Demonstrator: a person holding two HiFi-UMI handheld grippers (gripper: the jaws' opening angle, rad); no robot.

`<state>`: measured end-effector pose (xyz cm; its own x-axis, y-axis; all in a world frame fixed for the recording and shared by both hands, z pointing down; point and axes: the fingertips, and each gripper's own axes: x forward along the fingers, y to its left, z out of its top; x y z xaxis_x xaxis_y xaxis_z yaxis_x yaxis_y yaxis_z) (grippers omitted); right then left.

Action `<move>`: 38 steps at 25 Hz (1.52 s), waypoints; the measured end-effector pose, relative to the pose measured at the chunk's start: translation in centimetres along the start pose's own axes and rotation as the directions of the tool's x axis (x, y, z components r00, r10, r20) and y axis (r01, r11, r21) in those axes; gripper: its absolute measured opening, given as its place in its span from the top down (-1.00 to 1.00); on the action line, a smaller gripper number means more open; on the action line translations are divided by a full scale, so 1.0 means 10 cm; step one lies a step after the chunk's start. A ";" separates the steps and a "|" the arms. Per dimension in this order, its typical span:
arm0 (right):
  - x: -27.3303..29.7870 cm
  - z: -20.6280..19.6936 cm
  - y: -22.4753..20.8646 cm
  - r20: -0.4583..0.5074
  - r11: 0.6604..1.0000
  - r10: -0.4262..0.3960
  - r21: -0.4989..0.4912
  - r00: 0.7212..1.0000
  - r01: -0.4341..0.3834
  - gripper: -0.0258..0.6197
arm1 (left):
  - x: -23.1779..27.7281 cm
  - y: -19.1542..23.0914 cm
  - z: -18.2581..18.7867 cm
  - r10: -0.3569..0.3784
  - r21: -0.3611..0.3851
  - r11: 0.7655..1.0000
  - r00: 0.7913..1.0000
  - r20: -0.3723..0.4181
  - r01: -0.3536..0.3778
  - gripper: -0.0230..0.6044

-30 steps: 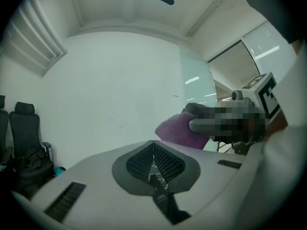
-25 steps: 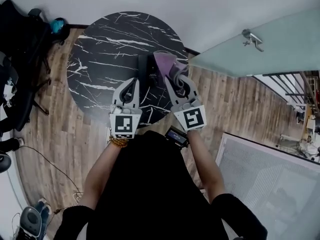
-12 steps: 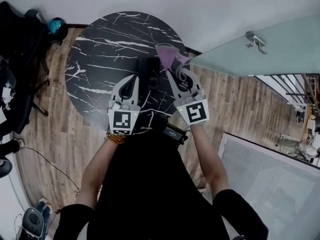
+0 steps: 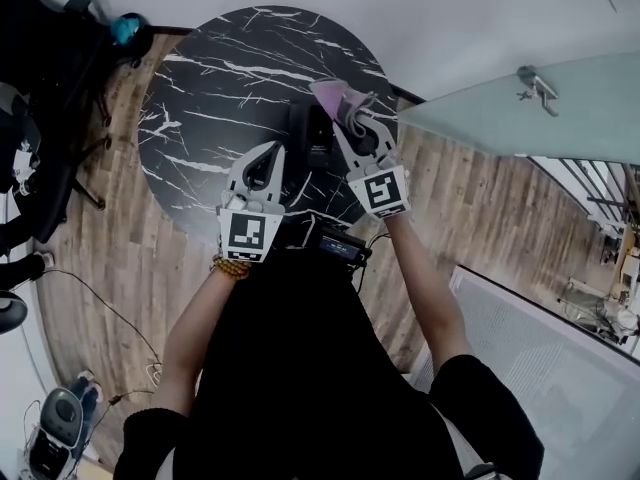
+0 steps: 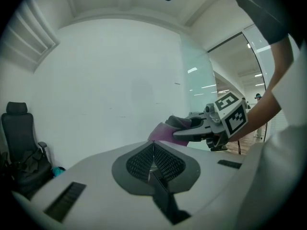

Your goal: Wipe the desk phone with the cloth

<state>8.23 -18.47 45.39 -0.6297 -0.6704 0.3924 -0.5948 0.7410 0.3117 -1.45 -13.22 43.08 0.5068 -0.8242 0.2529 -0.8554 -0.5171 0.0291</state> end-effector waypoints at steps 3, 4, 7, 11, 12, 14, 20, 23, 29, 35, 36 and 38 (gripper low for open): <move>0.08 -0.15 0.01 -0.039 0.996 0.001 -0.085 0.999 -0.004 0.73 | 0.04 0.00 -0.03 -0.009 0.002 1.000 1.000 -0.008 0.009 0.88; 0.10 -0.19 0.01 -0.049 0.993 -0.005 -0.121 0.999 -0.001 0.72 | 0.05 -0.01 -0.05 -0.013 0.001 1.000 1.000 -0.010 0.013 0.88; 0.17 -0.29 0.06 -0.080 0.976 -0.010 -0.218 0.997 -0.007 0.72 | 0.08 -0.06 -0.10 -0.029 -0.003 1.000 0.999 -0.017 0.029 0.88; 0.31 -0.42 0.21 -0.122 0.950 0.028 -0.305 0.992 -0.064 0.72 | 0.11 -0.07 -0.14 -0.041 -0.010 0.999 0.999 -0.024 0.041 0.88; 0.35 -0.46 0.25 -0.134 0.943 0.037 -0.322 0.990 -0.079 0.73 | 0.11 -0.07 -0.15 -0.041 -0.011 0.999 0.999 -0.026 0.041 0.88; 0.43 -0.55 0.33 -0.158 0.931 0.052 -0.350 0.986 -0.106 0.72 | 0.10 -0.08 -0.17 -0.038 -0.013 0.999 0.999 -0.030 0.038 0.88; 0.67 -0.57 0.27 -0.164 0.932 0.033 -0.350 0.986 -0.090 0.73 | 0.04 -0.05 -0.27 -0.026 -0.009 1.000 0.998 -0.052 0.025 0.88; 0.74 -0.49 0.11 -0.151 0.921 -0.051 -0.389 0.987 -0.012 0.72 | 0.02 0.00 -0.32 -0.014 -0.013 1.000 0.998 -0.059 0.013 0.88; 0.93 -0.89 0.36 -0.274 0.904 0.024 -0.404 0.961 -0.138 0.72 | 0.04 0.02 -0.35 -0.011 -0.015 1.000 0.998 -0.067 0.010 0.88; 0.99 -1.22 0.70 -0.384 0.886 0.150 -0.356 0.911 -0.296 0.72 | 0.05 0.01 -0.42 -0.023 -0.025 0.999 0.997 -0.080 0.021 0.88; 1.00 -1.25 0.74 -0.397 0.885 0.165 -0.345 0.903 -0.313 0.72 | 0.06 0.02 -0.42 -0.024 -0.026 0.999 0.996 -0.082 0.022 0.88; 1.02 -1.32 0.78 -0.422 0.883 0.190 -0.322 0.887 -0.342 0.72 | 0.06 0.02 -0.43 -0.027 -0.027 0.999 0.996 -0.084 0.025 0.88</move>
<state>3.74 -18.99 63.21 -0.4607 -0.4379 0.7720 -0.1487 0.8956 0.4193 -1.72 -12.82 47.43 0.5190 -0.7875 0.3324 -0.8451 -0.5310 0.0617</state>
